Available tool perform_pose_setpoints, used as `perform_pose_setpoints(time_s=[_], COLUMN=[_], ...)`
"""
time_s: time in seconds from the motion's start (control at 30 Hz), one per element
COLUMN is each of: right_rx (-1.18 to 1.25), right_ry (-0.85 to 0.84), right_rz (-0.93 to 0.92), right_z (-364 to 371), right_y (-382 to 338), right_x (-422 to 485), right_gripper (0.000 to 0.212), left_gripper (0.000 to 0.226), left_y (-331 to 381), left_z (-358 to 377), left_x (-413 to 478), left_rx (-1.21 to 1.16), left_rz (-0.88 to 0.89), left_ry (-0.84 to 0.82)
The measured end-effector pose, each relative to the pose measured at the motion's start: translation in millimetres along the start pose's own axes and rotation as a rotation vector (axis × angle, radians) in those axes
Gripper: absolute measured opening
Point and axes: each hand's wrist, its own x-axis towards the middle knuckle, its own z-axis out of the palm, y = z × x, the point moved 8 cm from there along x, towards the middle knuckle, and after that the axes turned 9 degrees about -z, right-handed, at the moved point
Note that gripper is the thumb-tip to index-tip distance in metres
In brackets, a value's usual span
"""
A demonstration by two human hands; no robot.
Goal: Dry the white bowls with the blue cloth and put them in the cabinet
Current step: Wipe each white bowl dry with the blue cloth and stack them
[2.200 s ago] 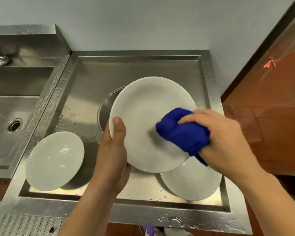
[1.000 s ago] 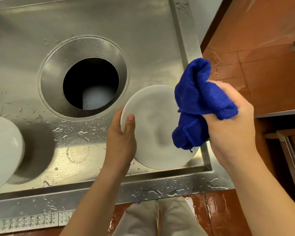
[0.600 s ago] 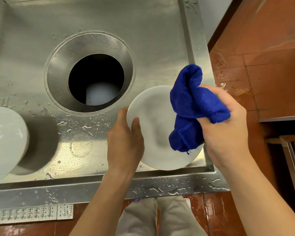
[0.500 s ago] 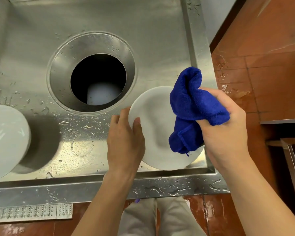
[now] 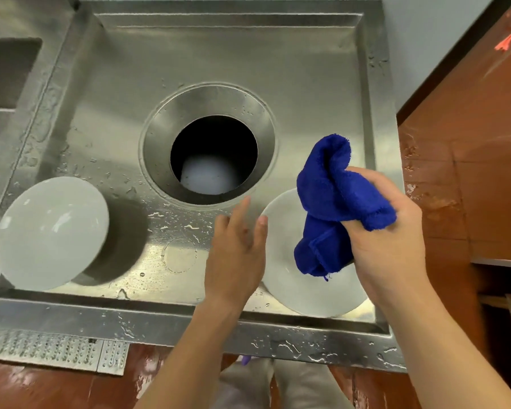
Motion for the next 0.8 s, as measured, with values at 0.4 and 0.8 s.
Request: perform_pose_setpoints(time_s=[0.4,0.8], right_rx=[0.147,0.149], right_ry=[-0.310,-0.362], right_rz=[-0.193,-0.251], right_z=[185.5,356.3], right_y=[-137.6,-151.2], right_x=[20.5,-19.9], right_gripper=[0.032,0.036], left_gripper=[0.047,0.047], left_y=[36.6,-64.7], left_z=[-297.1,-428.6], left_x=[-46.1,-11.0], left_rx=[-0.614,-0.629], left_rz=[0.273,0.243], left_ry=[0.468,0.469])
